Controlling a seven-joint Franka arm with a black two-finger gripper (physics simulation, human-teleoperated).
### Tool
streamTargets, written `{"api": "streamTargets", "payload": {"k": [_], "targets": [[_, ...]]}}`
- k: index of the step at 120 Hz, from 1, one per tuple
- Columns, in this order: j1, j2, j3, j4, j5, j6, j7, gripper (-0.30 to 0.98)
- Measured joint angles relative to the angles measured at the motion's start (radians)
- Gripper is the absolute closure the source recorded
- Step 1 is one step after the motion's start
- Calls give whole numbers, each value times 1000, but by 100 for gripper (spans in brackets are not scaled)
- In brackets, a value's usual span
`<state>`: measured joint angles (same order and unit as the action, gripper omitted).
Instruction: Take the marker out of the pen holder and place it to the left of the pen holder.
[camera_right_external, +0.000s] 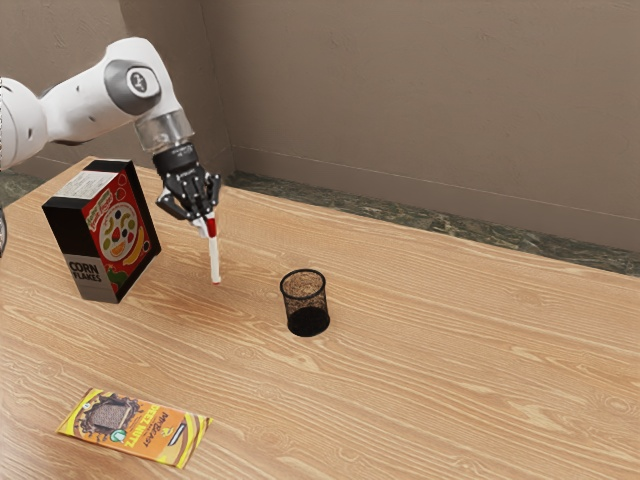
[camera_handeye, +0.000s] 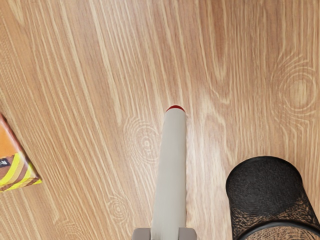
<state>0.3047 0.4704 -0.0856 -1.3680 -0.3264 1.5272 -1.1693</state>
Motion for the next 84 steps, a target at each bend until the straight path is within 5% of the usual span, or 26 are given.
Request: {"api": "streamTargets", "payload": {"k": [66, 84], "targets": [[46, 146, 29, 2, 52, -180, -69, 76], [45, 149, 31, 0, 58, -184, -80, 64]]}}
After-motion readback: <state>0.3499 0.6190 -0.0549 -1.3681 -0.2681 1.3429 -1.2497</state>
